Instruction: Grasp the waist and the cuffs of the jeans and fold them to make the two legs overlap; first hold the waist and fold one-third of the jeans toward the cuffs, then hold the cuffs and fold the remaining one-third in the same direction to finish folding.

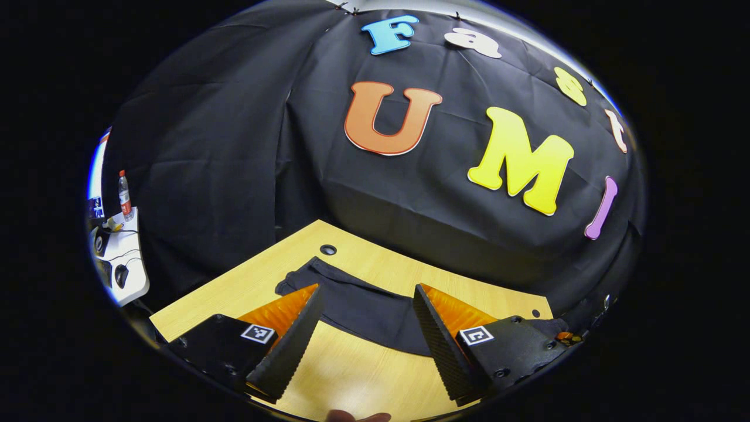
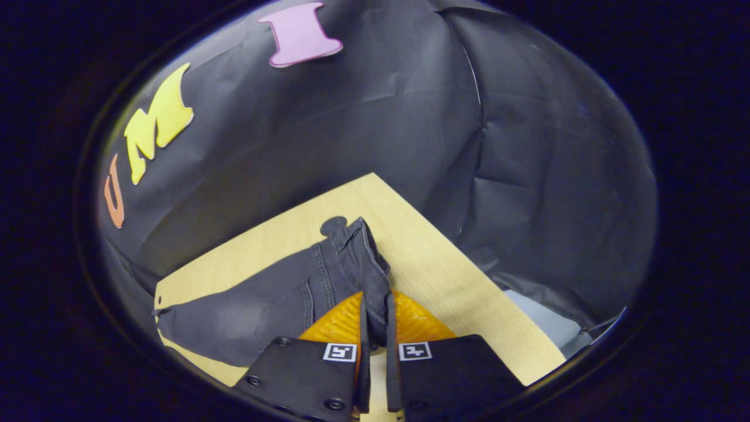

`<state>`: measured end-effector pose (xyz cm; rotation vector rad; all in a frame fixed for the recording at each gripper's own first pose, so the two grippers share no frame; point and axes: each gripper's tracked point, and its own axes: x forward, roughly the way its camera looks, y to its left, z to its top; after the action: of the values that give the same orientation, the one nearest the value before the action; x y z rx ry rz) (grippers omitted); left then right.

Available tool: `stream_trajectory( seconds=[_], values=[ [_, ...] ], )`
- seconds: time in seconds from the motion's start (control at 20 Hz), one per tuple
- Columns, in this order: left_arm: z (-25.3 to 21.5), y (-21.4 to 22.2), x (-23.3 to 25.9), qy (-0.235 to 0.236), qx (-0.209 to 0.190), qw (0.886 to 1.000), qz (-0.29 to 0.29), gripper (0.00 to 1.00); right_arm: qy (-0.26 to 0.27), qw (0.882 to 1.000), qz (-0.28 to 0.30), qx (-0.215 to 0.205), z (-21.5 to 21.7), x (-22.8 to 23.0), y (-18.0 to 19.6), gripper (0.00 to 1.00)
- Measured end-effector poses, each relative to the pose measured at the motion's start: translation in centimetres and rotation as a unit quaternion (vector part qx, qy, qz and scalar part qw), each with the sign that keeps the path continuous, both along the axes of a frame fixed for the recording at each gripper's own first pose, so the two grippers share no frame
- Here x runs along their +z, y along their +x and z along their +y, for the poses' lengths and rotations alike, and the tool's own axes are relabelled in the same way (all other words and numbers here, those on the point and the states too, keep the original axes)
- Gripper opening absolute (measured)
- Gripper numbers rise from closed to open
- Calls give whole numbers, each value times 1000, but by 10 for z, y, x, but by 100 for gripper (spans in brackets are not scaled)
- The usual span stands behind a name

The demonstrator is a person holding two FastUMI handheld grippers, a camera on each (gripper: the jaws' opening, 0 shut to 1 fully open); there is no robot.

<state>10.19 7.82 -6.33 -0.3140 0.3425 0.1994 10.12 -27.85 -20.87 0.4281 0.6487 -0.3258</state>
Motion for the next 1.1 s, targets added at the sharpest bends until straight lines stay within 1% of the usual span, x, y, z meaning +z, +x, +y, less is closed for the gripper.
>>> stream_trajectory(
  seconds=[0.05,0.1,0.2,0.3,0.35,0.4,0.55,0.6,0.65,0.7,0.75,0.85,0.9,0.95,1.05,1.1],
  values=[
    [3,-2,0,3,-1,1000,-4,99,-9,1000,-8,5,5,16,-2,9],
    [7,-5,0,9,-3,1000,-8,98,-19,1000,-18,11,14,33,-5,12],
    [16,-10,-1,18,-6,1000,-16,98,-45,998,-38,28,33,67,-5,12],
    [25,-15,-2,17,-5,1000,-23,98,-78,994,-60,52,60,101,-2,12],
    [30,-17,-2,16,-3,1000,-27,99,-91,991,-71,65,77,119,-1,9],
    [34,-19,-2,21,-3,999,-30,99,-107,988,-78,81,97,135,1,12],
    [43,-20,-5,48,-20,998,-31,98,-150,972,-104,145,170,182,-1,12],
    [44,-19,-3,53,-27,998,-36,99,-158,967,-112,165,188,197,-3,11],
    [46,-18,-2,57,-33,997,-40,99,-161,962,-121,183,209,210,-4,14],
    [48,-17,-3,57,-38,997,-44,99,-160,958,-128,200,228,222,-3,14],
    [50,-16,-4,54,-42,997,-47,98,-160,954,-133,215,245,231,-2,14],
    [54,-17,-9,41,-48,997,-50,98,-157,948,-135,243,285,238,3,9],
    [59,-17,-11,36,-49,997,-50,98,-158,945,-129,255,304,237,3,11],
    [64,-18,-14,31,-48,997,-49,98,-155,943,-124,267,324,234,1,11],
    [77,-22,-20,20,-45,998,-49,99,-154,939,-113,286,370,215,0,11],
    [85,-27,-26,15,-40,998,-48,98,-157,936,-109,295,387,203,-1,9]
  ],
)
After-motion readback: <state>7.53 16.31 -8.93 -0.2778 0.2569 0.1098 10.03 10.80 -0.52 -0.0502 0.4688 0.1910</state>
